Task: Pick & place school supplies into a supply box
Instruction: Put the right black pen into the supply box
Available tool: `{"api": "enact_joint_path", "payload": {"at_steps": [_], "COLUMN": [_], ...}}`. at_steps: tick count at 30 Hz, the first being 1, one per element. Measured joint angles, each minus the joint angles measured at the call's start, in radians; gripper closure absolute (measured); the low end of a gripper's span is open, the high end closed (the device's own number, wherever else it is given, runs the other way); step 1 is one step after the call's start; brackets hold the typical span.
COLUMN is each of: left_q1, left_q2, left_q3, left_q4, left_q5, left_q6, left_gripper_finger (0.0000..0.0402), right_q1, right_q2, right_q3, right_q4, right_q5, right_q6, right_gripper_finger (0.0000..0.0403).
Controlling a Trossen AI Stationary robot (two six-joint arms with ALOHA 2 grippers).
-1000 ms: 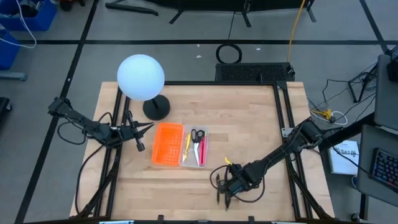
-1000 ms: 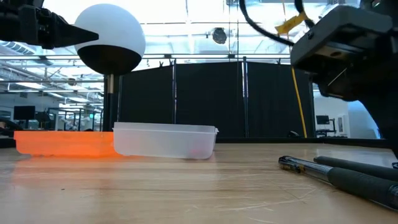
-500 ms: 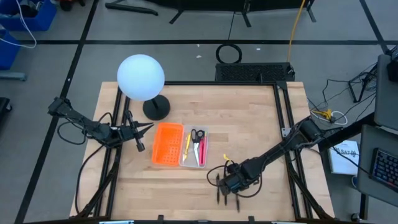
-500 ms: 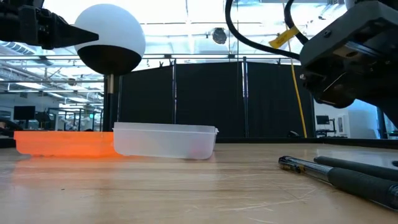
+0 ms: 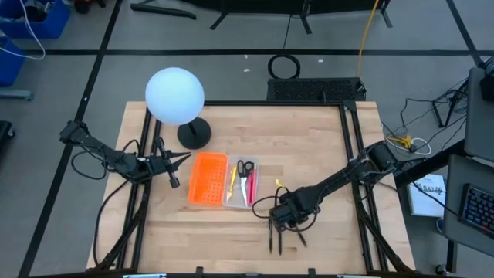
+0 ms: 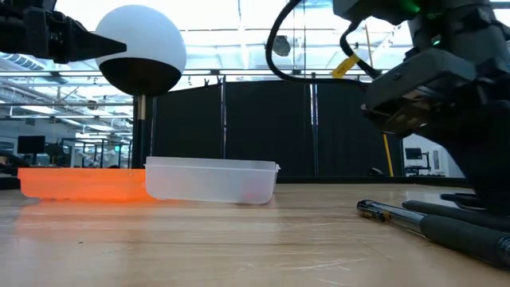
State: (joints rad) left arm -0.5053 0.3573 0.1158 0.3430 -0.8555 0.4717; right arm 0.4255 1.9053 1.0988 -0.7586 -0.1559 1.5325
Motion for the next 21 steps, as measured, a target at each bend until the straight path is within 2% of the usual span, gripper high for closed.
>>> {"api": "enact_joint_path", "payload": {"at_steps": [8, 17, 21], "left_q1": [0.000, 0.000, 0.000], "left_q2": [0.000, 0.000, 0.000], "left_q3": [0.000, 0.000, 0.000], "left_q4": [-0.003, -0.002, -0.002], "left_q5": [0.000, 0.000, 0.000], "left_q6": [-0.001, -0.020, -0.026], "left_gripper_finger": [0.0366, 0.0366, 0.0366], "right_q1": [-0.018, -0.027, -0.043], "right_q2": [-0.078, -0.295, -0.391], "right_q3": [-0.001, -0.004, -0.004], "right_q4": [0.100, 0.111, 0.187], "right_q5": [0.012, 0.271, 0.376], "right_q6": [-0.032, 0.051, 0.060], "right_gripper_finger": [0.0377, 0.0377, 0.0375]}}
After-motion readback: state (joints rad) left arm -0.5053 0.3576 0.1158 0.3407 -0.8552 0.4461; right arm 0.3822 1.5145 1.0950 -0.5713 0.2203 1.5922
